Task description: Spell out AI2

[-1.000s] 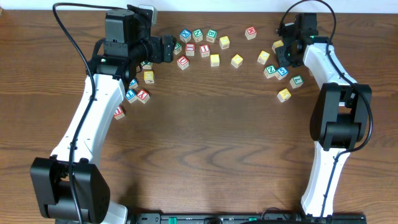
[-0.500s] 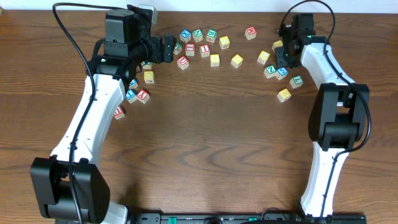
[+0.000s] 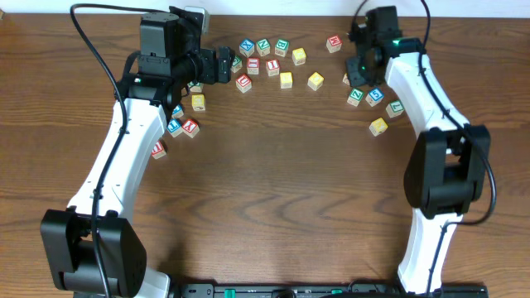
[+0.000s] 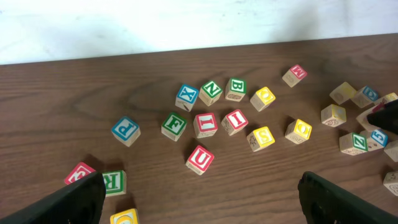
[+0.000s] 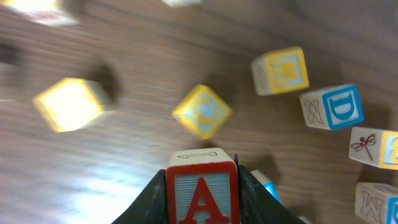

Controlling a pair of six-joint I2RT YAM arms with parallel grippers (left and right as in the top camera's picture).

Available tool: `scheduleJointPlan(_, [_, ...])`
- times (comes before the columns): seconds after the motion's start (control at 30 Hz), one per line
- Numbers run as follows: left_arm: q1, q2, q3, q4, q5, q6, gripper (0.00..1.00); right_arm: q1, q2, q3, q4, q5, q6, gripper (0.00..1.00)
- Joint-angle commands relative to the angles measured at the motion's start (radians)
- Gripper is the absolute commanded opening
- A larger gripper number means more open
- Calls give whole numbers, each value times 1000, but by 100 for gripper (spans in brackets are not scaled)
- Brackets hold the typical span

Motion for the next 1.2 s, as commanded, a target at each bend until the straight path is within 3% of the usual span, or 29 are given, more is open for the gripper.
scheduleJointPlan(0.0, [-2,-15,31,-3,-13,3,98,55,-55,0,-23,1,60,29])
scheduleJointPlan(0.27, [-2,-15,29,-4,-14,4,98,188,-61,0,-111,-7,303,29])
scheduleJointPlan(0.47, [0,-15,19,-3,-15,34,98,265,-61,0,-139,48,391,33])
scheduleJointPlan(0.67, [0,-15,19,-3,-14,37,98,241,-61,0,-157,91,451,35])
scheduleJointPlan(0.83, [0,-15,19,-3,-14,37,98,193,-58,0,-189,91,452,25])
scheduleJointPlan(1.03, [0,-15,18,-6,-14,37,98,161,-21,-1,-228,97,451,1])
scheduleJointPlan(1.17, [0,-15,18,-11,-14,37,98,152,13,-1,-240,127,452,1])
